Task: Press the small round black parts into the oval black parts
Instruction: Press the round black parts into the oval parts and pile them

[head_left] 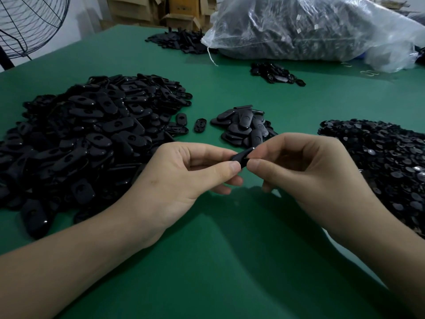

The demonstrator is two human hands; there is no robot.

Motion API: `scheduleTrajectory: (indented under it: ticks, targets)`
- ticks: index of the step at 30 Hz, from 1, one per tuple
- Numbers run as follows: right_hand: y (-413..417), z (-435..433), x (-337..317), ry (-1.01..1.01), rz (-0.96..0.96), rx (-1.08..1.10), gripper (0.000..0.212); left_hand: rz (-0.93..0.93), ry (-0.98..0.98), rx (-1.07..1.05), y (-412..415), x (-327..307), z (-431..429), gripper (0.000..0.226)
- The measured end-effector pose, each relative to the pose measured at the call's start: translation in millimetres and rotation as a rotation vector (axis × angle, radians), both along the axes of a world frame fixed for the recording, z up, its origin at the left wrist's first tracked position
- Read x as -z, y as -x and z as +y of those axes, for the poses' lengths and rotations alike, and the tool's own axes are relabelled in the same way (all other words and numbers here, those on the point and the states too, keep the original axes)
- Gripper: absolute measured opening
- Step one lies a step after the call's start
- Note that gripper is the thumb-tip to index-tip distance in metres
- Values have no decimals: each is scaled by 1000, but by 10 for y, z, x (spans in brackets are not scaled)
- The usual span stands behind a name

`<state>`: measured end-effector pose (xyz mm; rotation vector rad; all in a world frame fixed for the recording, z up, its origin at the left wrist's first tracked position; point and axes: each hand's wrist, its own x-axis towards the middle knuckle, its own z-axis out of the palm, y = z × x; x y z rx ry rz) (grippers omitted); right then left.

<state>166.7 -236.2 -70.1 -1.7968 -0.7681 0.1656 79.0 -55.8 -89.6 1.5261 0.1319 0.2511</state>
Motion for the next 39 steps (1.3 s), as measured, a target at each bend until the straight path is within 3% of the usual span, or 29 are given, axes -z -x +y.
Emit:
scheduleTrajectory:
  ticks: [6,14,22,25,31,39]
  targets:
    - [77,10,-26,115,-280,78,6,-2,-73,3,-9,11,-2,11]
    - [107,26,-4,110,-341,134,10,-49,-153,-1,3,23,-13,13]
    - [92,12,30,80,-430,171,12,-47,-109,38,-4,30,5,12]
    - [70,7,36,44,-350,147,16,-46,-100,55,-6,24,6,13]
    - [33,16,46,-143,42,21,29,-48,-91,80,3,12,10,14]
    - [38,11,1,-39,-69,-39,21,-21,-19,101,-1,-19,5,13]
